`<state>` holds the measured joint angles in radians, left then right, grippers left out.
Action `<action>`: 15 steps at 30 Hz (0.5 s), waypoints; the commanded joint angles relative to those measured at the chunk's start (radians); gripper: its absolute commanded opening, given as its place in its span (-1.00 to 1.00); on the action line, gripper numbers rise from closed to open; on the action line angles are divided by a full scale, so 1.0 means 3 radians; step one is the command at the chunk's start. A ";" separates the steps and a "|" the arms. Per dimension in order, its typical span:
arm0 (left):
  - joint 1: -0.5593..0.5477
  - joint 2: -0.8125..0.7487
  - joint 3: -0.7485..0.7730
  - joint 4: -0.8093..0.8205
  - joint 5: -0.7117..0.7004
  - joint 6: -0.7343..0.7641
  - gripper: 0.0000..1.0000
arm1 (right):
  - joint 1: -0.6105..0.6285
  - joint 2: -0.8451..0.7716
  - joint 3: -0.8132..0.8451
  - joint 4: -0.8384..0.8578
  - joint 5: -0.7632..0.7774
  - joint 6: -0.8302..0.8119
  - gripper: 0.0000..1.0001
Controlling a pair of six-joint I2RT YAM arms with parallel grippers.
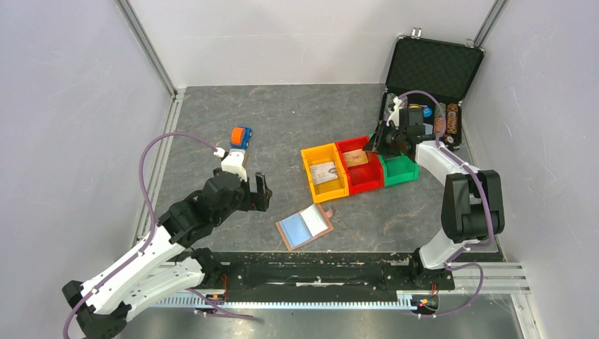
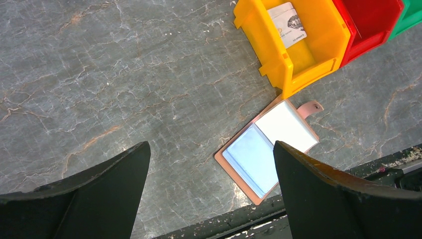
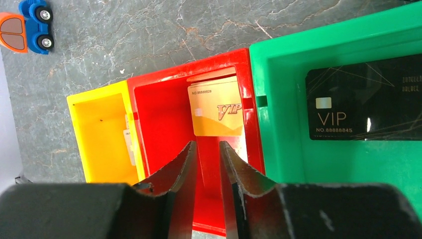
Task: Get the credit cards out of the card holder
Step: Place the credit card in the storage box, then reset both arms
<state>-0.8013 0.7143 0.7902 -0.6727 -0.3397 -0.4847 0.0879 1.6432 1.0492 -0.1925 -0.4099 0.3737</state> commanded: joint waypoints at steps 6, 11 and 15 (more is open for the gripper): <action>0.0010 0.0019 0.0040 0.0074 0.0012 0.0168 1.00 | 0.0018 -0.0592 0.0052 -0.0115 0.0172 -0.0073 -0.46; 0.0010 0.0052 0.0086 0.0103 0.0098 0.0161 1.00 | 0.0089 -0.1136 -0.0213 -0.0124 0.0255 -0.0130 -0.26; 0.0008 0.0013 0.0127 0.0222 0.0262 0.0111 1.00 | 0.0214 -0.1657 -0.0459 -0.0193 0.0403 -0.0213 -0.04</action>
<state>-0.8013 0.7311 0.7902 -0.6701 -0.3096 -0.4770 0.1177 1.2774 0.9703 -0.2459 -0.3389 0.3496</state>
